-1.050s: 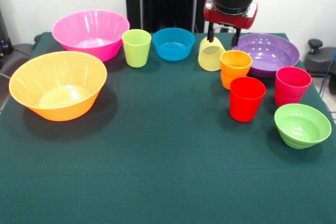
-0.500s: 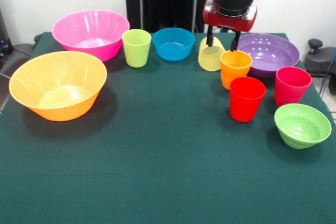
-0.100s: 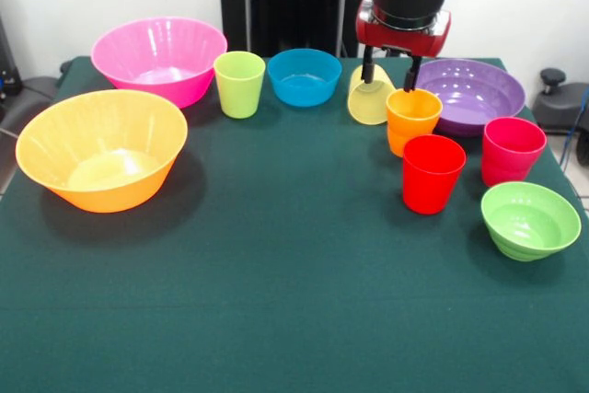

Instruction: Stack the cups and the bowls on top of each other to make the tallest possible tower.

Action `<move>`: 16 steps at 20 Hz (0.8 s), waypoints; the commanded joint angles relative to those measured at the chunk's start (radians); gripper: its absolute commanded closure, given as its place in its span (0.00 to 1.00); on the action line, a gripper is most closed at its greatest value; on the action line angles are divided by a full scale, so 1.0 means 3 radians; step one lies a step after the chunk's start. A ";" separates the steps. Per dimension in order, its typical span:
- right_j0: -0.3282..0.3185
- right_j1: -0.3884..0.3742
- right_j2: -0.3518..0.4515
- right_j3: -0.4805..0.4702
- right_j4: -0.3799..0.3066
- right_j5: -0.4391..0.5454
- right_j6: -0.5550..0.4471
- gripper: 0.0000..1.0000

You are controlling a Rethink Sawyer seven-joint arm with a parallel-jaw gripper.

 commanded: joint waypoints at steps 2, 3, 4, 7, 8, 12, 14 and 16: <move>-0.0009 0.0225 0.0292 -0.0002 -0.0090 -0.0235 0.0308 0.00; -0.0009 0.0226 0.0294 0.0001 -0.0090 -0.0242 0.0308 0.00; -0.0009 0.0226 0.0296 0.0003 -0.0090 -0.0249 0.0308 0.00; -0.0009 0.0227 0.0300 0.0019 -0.0092 -0.0283 0.0310 0.00; -0.0009 0.0226 0.0302 0.0025 -0.0093 -0.0298 0.0311 0.00; -0.0009 0.0230 0.0308 0.0039 -0.0093 -0.0341 0.0314 0.00; -0.0008 0.0230 0.0310 0.0046 -0.0094 -0.0360 0.0316 0.00; -0.0008 0.0228 0.0312 0.0053 -0.0093 -0.0376 0.0318 0.00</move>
